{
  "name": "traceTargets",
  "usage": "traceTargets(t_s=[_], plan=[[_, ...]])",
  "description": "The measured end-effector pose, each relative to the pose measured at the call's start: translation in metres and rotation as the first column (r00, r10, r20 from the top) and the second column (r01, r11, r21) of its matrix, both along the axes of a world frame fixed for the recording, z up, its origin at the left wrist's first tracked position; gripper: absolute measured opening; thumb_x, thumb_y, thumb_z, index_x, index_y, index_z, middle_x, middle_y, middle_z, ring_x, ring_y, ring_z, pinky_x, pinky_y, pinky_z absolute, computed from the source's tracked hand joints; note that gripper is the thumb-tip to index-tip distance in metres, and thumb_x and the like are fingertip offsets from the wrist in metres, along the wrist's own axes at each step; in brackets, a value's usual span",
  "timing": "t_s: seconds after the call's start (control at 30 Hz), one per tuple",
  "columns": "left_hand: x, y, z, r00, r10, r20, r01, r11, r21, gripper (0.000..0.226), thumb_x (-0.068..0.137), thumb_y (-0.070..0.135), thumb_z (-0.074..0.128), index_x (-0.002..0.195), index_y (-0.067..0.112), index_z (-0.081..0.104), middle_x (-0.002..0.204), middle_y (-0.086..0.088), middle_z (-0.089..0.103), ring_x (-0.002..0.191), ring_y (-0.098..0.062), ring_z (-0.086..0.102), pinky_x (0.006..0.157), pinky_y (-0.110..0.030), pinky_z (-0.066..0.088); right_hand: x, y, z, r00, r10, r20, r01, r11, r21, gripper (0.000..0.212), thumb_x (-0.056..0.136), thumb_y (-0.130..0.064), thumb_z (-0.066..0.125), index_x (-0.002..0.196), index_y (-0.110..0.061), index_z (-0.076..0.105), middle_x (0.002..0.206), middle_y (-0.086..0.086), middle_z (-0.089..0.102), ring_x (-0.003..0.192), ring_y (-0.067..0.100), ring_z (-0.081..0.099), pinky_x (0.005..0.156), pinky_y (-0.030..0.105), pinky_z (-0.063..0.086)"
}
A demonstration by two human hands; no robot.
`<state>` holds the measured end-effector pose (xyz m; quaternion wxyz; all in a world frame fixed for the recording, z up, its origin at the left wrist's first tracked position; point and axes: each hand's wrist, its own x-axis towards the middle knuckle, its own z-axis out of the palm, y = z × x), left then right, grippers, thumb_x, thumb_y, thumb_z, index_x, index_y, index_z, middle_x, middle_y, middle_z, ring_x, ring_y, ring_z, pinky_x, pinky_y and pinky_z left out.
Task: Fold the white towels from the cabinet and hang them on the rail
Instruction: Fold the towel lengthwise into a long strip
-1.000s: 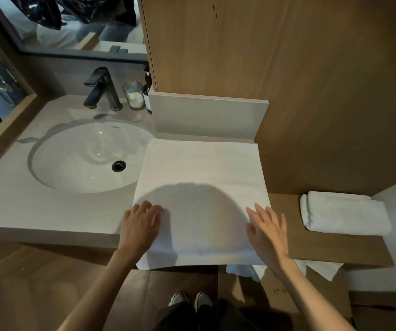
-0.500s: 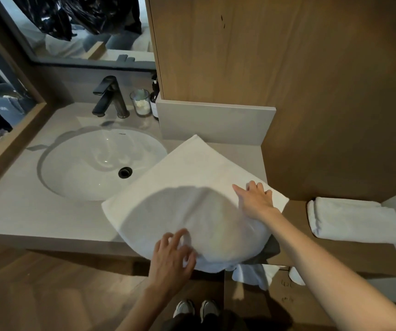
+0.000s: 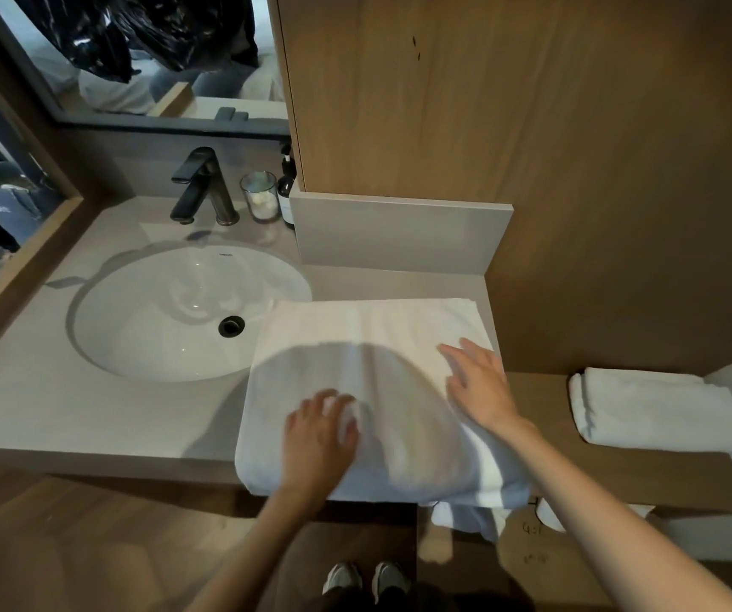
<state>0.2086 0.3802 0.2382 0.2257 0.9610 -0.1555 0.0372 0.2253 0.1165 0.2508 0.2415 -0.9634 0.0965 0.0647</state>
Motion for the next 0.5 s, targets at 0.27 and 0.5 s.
traceTargets(t_s=[0.27, 0.5], plan=[[0.086, 0.073, 0.002, 0.852, 0.399, -0.338, -0.429, 0.903, -0.016, 0.065, 0.09, 0.031, 0.063, 0.146, 0.012, 0.034, 0.136, -0.02, 0.047, 0.126, -0.038, 0.038, 0.104, -0.044, 0.032, -0.02, -0.02, 0.002, 0.927, -0.369, -0.069, 0.375, 0.922, 0.097, 0.065, 0.092, -0.027, 0.062, 0.149, -0.016, 0.03, 0.146, 0.014, 0.037, 0.136, 0.032, 0.029, 0.111, 0.045, 0.029], [0.102, 0.082, -0.009, 0.805, 0.348, -0.48, -0.518, 0.807, -0.284, 0.072, 0.079, 0.021, 0.078, 0.141, 0.01, 0.043, 0.128, -0.015, 0.057, 0.115, -0.03, 0.056, 0.1, -0.043, 0.045, 0.008, -0.02, 0.0, 0.851, -0.501, -0.156, 0.515, 0.855, 0.063, 0.066, 0.089, -0.038, 0.066, 0.142, -0.01, 0.04, 0.14, 0.017, 0.045, 0.133, 0.037, 0.034, 0.106, 0.047, 0.034]])
